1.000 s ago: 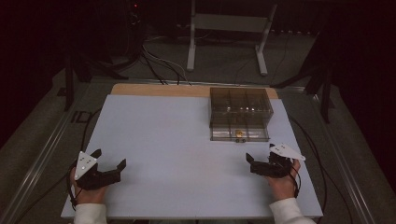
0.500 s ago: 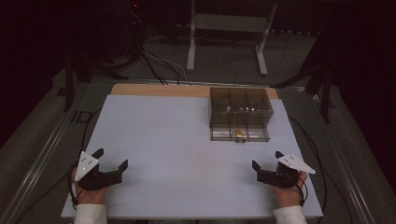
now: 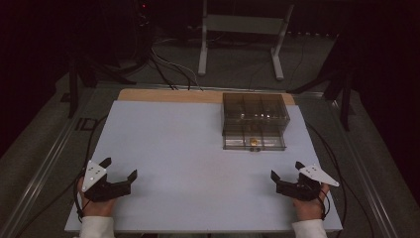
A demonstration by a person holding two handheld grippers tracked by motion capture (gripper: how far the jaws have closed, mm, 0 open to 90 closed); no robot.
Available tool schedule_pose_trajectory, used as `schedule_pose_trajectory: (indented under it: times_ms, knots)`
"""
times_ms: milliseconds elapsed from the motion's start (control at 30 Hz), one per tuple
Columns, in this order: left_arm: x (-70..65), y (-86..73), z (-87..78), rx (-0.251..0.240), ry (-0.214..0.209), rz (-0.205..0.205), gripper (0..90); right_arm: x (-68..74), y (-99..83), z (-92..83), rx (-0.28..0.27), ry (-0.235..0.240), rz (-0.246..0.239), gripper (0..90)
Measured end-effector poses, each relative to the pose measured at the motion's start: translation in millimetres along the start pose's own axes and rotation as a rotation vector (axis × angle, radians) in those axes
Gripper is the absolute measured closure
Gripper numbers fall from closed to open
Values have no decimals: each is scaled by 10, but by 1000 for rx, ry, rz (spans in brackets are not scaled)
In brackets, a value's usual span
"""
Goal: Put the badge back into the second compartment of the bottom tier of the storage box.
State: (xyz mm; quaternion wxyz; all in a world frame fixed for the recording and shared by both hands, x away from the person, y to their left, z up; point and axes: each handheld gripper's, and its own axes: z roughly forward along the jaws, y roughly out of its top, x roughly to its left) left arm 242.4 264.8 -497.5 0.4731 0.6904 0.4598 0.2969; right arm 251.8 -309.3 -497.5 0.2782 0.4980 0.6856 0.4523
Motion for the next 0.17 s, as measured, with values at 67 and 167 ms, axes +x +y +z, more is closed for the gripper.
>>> schedule_pose_trajectory:
  times_ms: [67,167]
  knots:
    - [0,-8,7,8,4,-1,3,-9,-13,23,20,2,1,1]
    - [16,-22,32,30,19,-18,3,-5,-38,87,74,11,-4,1]
